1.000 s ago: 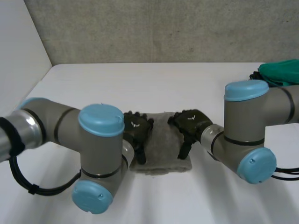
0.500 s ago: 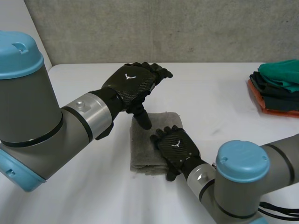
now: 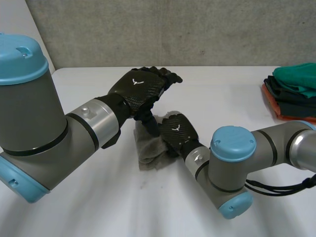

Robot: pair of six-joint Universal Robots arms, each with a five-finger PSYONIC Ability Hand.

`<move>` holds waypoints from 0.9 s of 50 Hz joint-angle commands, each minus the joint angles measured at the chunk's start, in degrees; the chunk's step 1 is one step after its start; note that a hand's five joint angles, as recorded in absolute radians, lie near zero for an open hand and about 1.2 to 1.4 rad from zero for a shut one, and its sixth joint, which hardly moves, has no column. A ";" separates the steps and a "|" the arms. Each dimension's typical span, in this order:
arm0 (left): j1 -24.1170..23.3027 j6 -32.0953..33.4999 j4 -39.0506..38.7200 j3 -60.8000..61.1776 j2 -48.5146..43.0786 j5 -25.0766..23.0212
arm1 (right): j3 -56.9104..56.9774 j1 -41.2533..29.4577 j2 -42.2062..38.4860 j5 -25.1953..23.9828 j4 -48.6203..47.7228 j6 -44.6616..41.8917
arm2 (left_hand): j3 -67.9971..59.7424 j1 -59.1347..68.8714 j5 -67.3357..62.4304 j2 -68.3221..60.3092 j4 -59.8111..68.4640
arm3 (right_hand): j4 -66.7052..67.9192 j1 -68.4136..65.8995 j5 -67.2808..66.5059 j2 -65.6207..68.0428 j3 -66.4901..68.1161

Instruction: Fold the laundry.

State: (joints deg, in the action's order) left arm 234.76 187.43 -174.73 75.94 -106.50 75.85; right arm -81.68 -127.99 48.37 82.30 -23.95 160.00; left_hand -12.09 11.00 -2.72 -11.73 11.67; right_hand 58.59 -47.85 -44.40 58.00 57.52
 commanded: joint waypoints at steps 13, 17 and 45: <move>-0.01 -1.01 0.00 0.00 0.06 0.00 | -3.92 16.35 8.04 -8.73 6.37 -2.93 | -0.48 1.57 0.15 -0.84 0.90 | 21.41 -32.15 -25.60 22.00 22.48; -0.01 -1.01 0.00 0.00 0.06 0.00 | -4.63 22.77 9.81 -14.26 7.95 -8.46 | -0.48 1.57 0.15 -0.84 0.90 | 21.41 -32.15 -25.60 22.00 22.48; 0.35 -2.24 0.00 0.09 -0.03 0.00 | 46.16 41.76 -3.81 -26.05 -2.24 13.06 | -0.48 1.57 0.15 -0.84 0.90 | 21.41 -32.15 -25.60 22.00 22.48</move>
State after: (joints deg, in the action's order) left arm 235.02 186.19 -174.72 76.01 -106.52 75.85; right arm -44.17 -90.81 48.12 56.13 -25.90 172.55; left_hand -12.09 11.00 -2.72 -11.73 11.66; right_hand 68.10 -53.14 -53.51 66.89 65.41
